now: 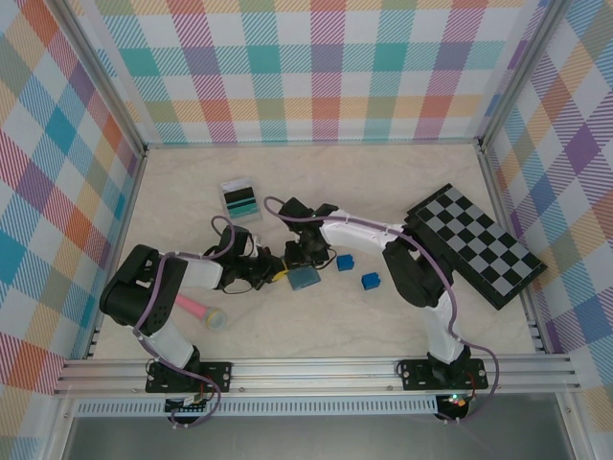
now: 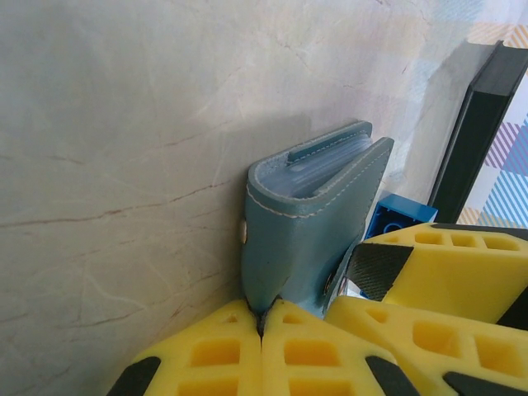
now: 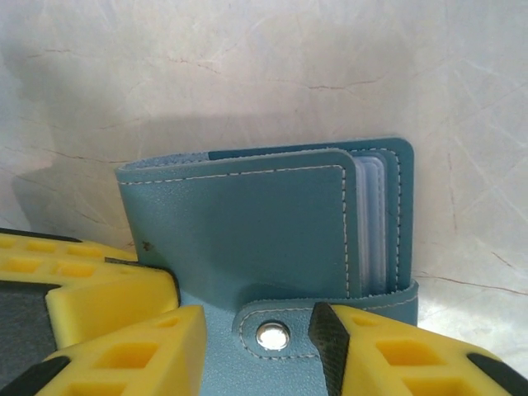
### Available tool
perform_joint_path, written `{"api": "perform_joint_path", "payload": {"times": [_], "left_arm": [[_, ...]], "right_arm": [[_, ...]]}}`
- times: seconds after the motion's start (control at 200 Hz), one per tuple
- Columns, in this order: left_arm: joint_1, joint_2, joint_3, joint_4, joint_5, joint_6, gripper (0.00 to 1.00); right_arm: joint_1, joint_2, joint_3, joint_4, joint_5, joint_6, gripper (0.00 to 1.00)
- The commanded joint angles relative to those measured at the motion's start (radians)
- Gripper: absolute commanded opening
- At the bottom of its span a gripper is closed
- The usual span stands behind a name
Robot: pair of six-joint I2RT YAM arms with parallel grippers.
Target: Take the credit cards out of the card holder
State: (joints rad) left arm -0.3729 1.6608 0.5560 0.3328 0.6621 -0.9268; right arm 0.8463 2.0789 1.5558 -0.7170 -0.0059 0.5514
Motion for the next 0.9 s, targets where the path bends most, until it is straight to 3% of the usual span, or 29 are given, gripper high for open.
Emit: {"api": "perform_joint_path", "payload": {"times": [0.0, 0.265, 0.47, 0.655, 0.895], "left_arm": [[-0.014, 0.022, 0.005, -0.057, -0.029, 0.014, 0.0], [-0.014, 0.02, 0.005, -0.069, -0.039, 0.019, 0.0], [-0.014, 0.02, 0.005, -0.075, -0.045, 0.019, 0.0], [-0.014, 0.016, 0.006, -0.097, -0.055, 0.026, 0.0], [-0.01, 0.013, 0.01, -0.132, -0.05, 0.05, 0.0]], "right_arm": [[0.009, 0.061, 0.004, -0.094, 0.097, -0.017, 0.45], [0.026, 0.083, 0.033, -0.158, 0.2, -0.011, 0.47], [0.025, 0.095, 0.039, -0.163, 0.205, -0.01, 0.45], [0.025, 0.082, 0.026, -0.153, 0.21, 0.01, 0.4], [0.013, 0.009, -0.028, -0.127, 0.264, 0.095, 0.27]]}}
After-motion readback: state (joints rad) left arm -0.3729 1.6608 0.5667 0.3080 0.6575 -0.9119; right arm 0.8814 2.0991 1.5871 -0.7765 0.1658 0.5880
